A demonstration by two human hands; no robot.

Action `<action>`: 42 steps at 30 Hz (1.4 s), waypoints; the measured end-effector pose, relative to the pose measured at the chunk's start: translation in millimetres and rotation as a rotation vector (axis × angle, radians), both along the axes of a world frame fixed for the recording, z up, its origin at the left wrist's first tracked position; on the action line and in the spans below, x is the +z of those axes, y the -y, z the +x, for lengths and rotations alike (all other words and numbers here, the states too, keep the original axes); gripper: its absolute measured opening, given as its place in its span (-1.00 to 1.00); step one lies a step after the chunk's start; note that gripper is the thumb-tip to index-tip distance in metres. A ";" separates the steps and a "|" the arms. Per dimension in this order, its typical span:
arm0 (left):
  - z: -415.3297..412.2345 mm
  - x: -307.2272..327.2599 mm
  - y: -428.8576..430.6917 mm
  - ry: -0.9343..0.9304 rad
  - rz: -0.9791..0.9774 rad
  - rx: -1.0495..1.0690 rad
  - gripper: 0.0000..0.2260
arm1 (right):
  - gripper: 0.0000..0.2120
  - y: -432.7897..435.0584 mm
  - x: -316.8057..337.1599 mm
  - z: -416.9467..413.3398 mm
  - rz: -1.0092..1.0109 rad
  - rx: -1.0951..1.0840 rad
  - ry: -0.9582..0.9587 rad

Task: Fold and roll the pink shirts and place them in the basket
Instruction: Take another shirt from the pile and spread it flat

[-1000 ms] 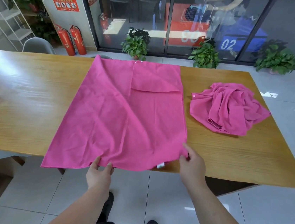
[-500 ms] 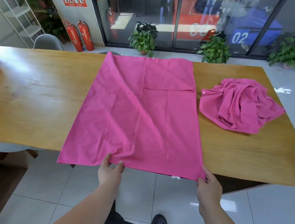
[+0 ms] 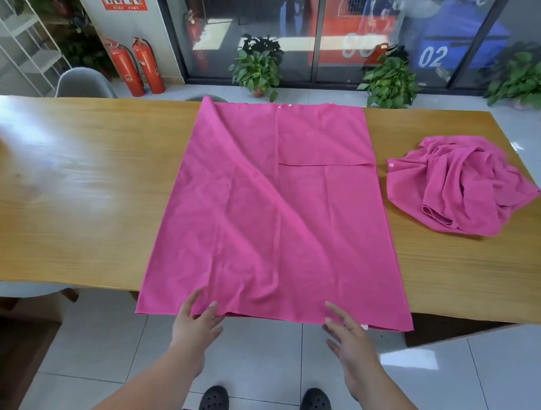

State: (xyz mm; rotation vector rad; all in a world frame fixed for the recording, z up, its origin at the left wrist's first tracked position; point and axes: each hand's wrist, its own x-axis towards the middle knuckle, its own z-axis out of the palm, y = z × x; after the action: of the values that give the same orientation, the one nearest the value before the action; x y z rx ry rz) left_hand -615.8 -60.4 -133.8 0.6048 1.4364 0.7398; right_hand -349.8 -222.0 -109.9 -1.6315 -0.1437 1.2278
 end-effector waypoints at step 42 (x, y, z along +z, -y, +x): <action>-130.8 100.8 -156.6 0.042 0.325 -0.334 -0.56 | -0.43 -92.3 12.8 -93.5 0.135 -0.445 -0.131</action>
State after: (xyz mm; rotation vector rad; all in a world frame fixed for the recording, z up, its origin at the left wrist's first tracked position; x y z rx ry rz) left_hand -746.6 96.2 -32.9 1.0454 1.1446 0.7174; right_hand -443.4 -129.7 -97.1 -1.3677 0.2062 0.9533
